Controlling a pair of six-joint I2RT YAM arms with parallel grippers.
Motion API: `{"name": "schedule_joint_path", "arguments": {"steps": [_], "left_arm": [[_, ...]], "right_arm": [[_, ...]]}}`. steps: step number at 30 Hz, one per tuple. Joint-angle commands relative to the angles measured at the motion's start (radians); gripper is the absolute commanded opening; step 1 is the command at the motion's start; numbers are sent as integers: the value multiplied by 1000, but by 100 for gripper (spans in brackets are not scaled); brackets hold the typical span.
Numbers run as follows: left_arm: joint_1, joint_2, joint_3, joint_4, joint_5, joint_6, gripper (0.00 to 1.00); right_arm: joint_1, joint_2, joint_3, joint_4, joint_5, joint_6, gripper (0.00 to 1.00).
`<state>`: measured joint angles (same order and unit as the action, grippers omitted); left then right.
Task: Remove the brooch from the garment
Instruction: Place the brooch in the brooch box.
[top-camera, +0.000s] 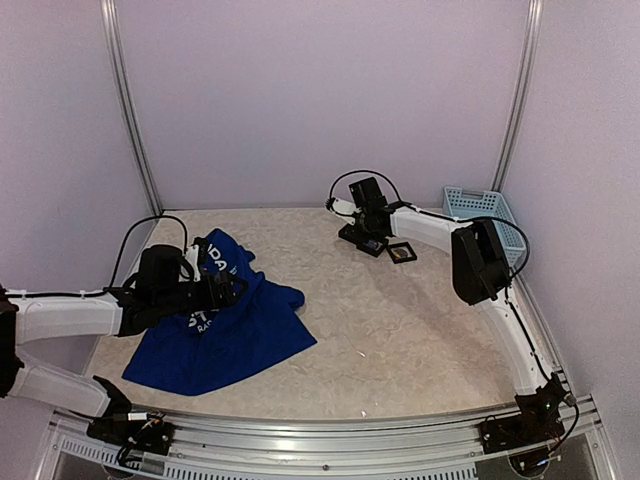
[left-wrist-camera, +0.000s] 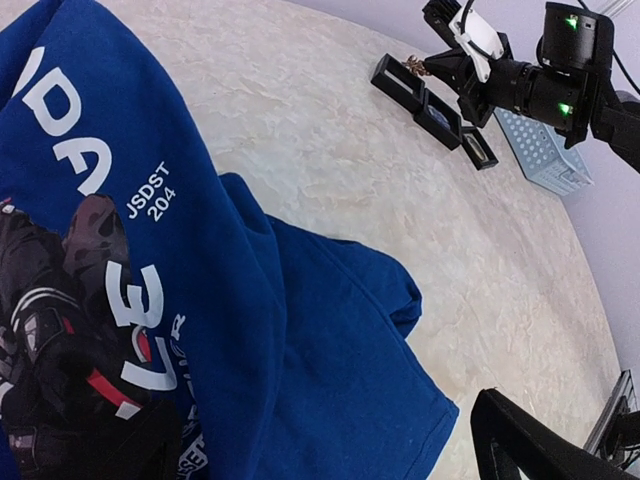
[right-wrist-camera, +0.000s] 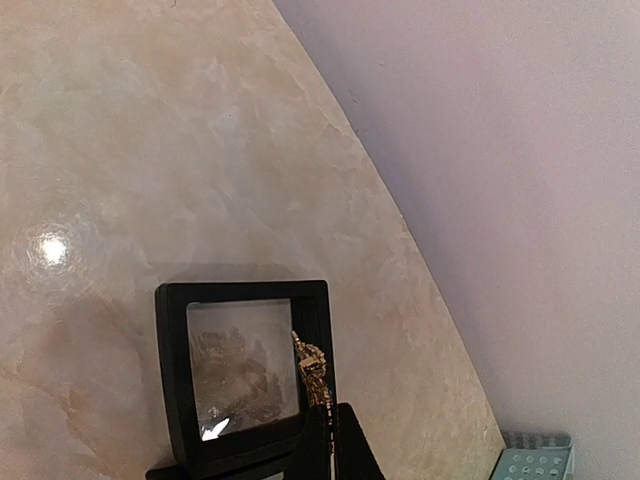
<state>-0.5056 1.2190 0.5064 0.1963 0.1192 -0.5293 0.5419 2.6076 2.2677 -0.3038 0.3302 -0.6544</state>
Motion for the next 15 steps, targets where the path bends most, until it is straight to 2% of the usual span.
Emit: {"name": "schedule_joint_path", "arguments": {"steps": [1,11,15], "left_arm": [[-14,17,-2,41,1,25,99],[-52,58,6,49,-40,30,99],[-72,59,3,48,-71,28,99]], "right_arm": [[-6,37,30,14,-3,-23,0],[-6,80,51,2,-12,-40,0],[-6,69,30,11,-11,-27,11]]}}
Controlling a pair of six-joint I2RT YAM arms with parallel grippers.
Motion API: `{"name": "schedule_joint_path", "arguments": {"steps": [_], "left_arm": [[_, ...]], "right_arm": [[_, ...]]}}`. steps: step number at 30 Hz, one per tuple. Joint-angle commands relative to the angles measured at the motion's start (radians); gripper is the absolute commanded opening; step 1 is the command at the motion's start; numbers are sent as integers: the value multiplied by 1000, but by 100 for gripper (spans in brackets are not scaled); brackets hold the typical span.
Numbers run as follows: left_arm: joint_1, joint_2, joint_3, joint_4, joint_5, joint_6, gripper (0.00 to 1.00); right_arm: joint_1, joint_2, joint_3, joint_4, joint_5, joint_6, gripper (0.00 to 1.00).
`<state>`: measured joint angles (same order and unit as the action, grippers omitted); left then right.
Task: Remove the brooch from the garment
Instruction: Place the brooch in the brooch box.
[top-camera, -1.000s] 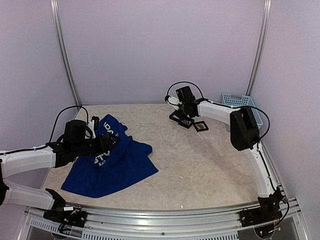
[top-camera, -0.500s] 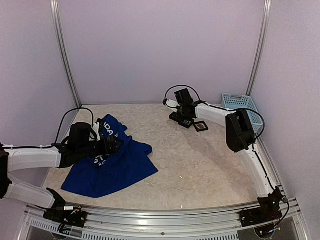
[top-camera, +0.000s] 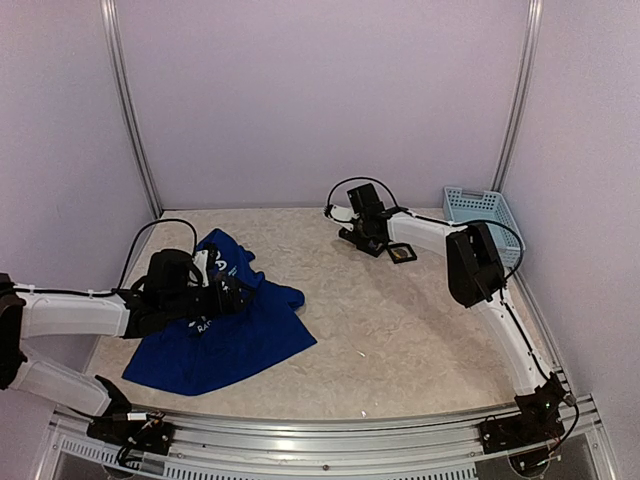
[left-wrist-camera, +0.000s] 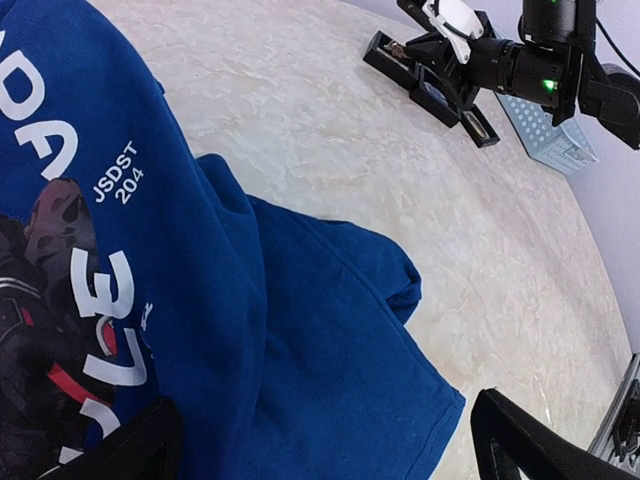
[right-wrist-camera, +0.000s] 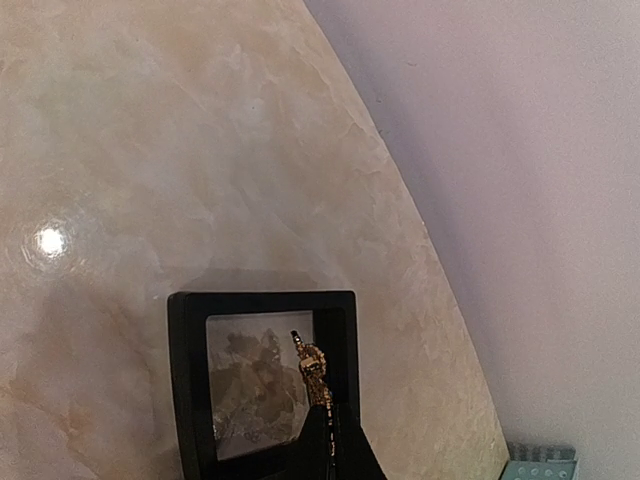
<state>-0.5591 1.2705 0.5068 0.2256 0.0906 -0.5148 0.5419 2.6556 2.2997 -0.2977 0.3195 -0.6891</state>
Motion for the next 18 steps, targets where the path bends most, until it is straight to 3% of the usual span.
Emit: {"name": "schedule_joint_path", "arguments": {"steps": [1,13,18], "left_arm": [[-21,7,2,16,-44,12,99],[-21,-86,5,-84,-70,-11,99],[-16,-144,12,-142,-85,-37,99]], "right_arm": [[-6,8,-15,12,-2,14,14],[10,-282,-242,-15,-118,96,62],[26,-395,-272,-86,-147,145,76]]}}
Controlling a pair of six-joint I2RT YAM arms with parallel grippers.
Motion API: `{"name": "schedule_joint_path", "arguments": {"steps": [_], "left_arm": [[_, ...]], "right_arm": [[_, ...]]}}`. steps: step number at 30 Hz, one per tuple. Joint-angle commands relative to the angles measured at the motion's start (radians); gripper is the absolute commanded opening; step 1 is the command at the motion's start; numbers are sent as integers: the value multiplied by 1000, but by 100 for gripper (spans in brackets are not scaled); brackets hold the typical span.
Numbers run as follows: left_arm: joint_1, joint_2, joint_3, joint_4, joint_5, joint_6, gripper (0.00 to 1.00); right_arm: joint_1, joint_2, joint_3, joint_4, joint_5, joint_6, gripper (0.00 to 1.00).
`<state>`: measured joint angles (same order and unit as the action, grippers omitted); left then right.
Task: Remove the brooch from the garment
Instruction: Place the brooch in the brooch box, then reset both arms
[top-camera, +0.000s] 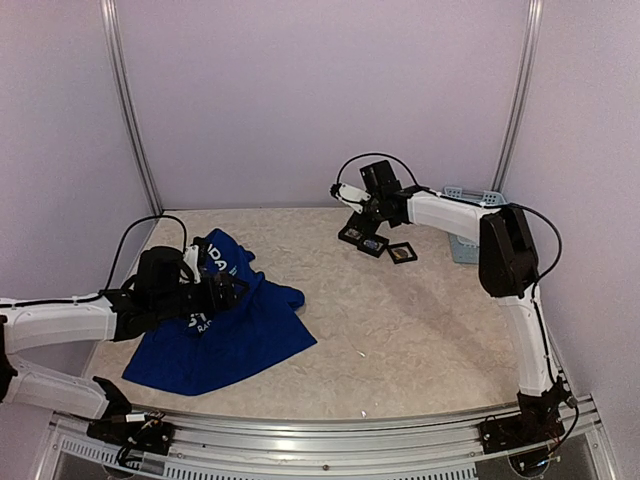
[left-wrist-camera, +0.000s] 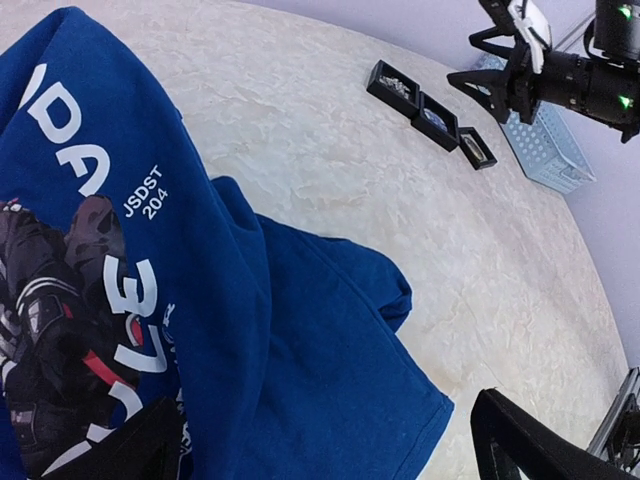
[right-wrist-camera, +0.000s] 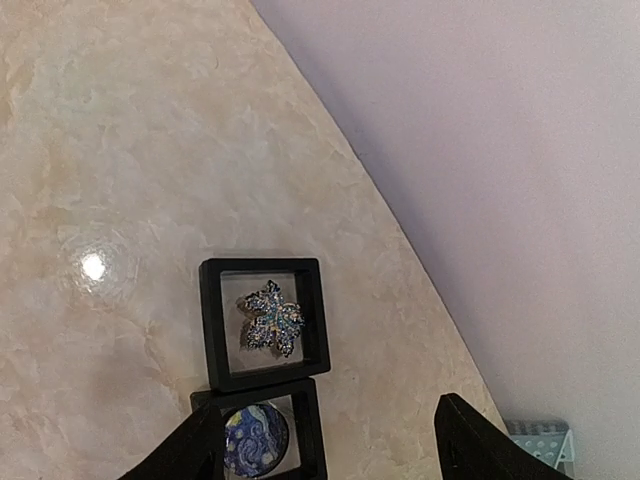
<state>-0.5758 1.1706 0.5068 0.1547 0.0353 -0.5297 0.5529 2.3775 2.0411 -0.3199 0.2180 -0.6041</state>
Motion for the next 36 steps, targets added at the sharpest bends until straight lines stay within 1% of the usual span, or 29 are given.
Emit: {"name": "schedule_joint_path", "arguments": {"steps": [1,4,9,11,13,15,16,19,26,30,32,34,36], "left_arm": [[4,-66,13,-81,-31,-26,99],[29,-122,10,-106,-70,-27,99],[137,-218,-1,-125,-48,5,99],[191,-252,-4,-136,-44,22,99],[256,-275,-5,-149,-41,42,99],[321,-295,-5,-152,-6,63,99],[354,-301,-4,-178,1,72,99],[449,-324,-14,-188,26,99,99],[662,-425,-46,-208,38,142,99],[686,-481,-87,-201,-28,191,99],[686,-508,-122,-184,-91,200,99],[683,-554,-170,-134,-106,205,99],[674,-604,-234,-72,-112,228,99]], "right_arm": [[15,-140,-16,-81,-56,81,76],[15,-243,-68,-97,-70,163,78],[13,-397,-167,-156,-43,352,80],[9,-472,-238,-160,-38,437,80],[3,-557,-348,-134,-26,505,83],[-8,-648,-467,-98,2,560,85],[-18,-692,-526,-80,23,577,87],[-58,-817,-700,-48,52,632,90],[-171,-1133,-1010,1,62,691,94],[-212,-1300,-1194,69,68,683,94],[-213,-1395,-1306,127,80,675,95],[-213,-1488,-1411,196,96,686,97],[-214,-1563,-1487,285,71,693,98]]}}
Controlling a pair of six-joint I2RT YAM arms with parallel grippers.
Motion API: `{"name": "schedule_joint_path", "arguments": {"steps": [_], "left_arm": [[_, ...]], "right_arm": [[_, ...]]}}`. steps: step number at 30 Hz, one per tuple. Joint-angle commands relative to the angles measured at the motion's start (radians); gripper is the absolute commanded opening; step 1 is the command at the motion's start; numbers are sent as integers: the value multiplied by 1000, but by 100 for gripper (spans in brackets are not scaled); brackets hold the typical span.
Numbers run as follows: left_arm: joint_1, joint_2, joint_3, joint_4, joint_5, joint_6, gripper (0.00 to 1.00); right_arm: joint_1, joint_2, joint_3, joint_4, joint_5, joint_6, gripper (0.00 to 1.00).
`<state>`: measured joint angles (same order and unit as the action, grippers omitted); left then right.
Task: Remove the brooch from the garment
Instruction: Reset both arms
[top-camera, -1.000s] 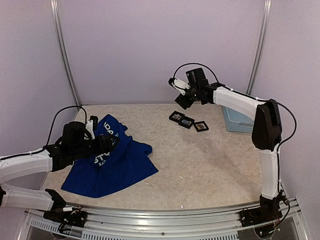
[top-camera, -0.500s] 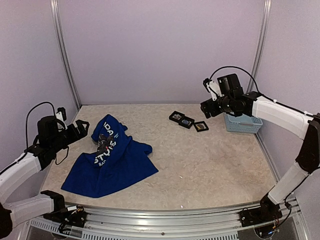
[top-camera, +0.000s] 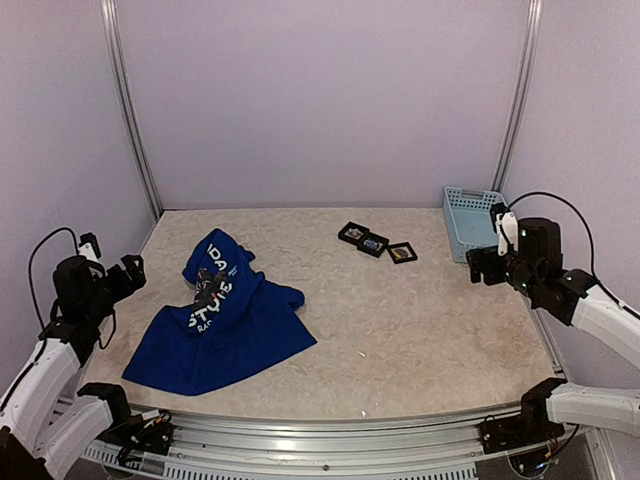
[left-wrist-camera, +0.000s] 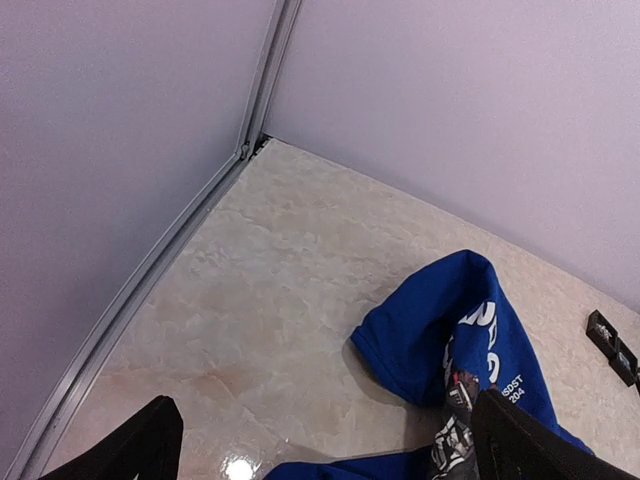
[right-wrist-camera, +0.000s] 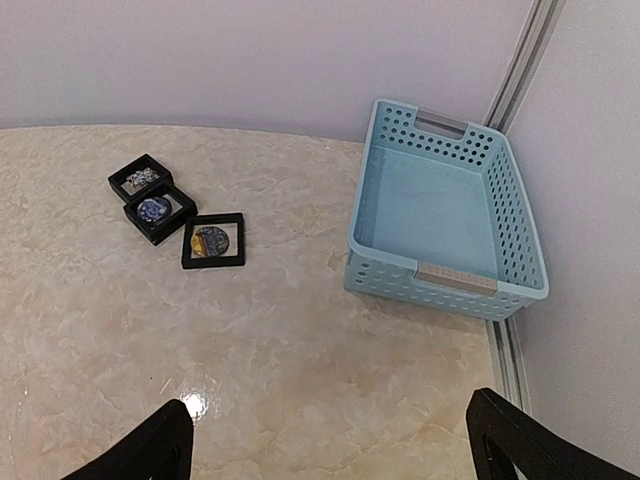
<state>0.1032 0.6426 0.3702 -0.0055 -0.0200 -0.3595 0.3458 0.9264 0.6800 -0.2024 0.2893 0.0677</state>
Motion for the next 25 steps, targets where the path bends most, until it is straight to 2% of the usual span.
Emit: {"name": "schedule_joint_path", "arguments": {"steps": [1,6,10,14,25], "left_arm": [[-10,-100,-131,111,-67,70,99],[-20,-250,-198,92,-134,97,99],[-22,-367,-238,79,-141,120,99],[-26,-455,-257,54,-160,113,99],[-49,-427,-251,82,-162,126,99]], "right_arm": [[-7,-148,-161,211,24,30,98],[-7,-218,-272,291,77,27,97],[-7,-318,-406,374,111,35,97],[-7,-416,-471,398,130,48,97],[-7,-516,-517,375,149,61,97]]}}
